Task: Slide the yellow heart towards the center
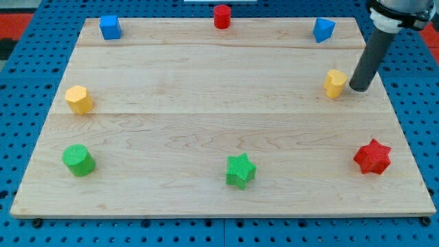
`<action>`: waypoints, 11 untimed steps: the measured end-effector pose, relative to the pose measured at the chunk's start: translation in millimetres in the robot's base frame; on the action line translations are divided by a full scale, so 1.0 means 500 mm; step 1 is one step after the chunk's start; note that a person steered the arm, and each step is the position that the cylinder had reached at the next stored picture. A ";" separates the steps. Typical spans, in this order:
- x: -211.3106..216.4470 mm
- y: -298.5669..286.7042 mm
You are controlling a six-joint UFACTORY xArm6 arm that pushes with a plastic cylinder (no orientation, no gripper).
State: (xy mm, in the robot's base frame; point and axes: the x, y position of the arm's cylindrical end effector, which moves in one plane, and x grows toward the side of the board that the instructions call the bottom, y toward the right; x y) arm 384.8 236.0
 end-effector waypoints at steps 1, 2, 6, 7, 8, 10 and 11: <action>-0.021 -0.089; -0.023 -0.159; 0.161 -0.308; 0.104 -0.343; 0.047 -0.355; 0.100 -0.243; 0.068 -0.134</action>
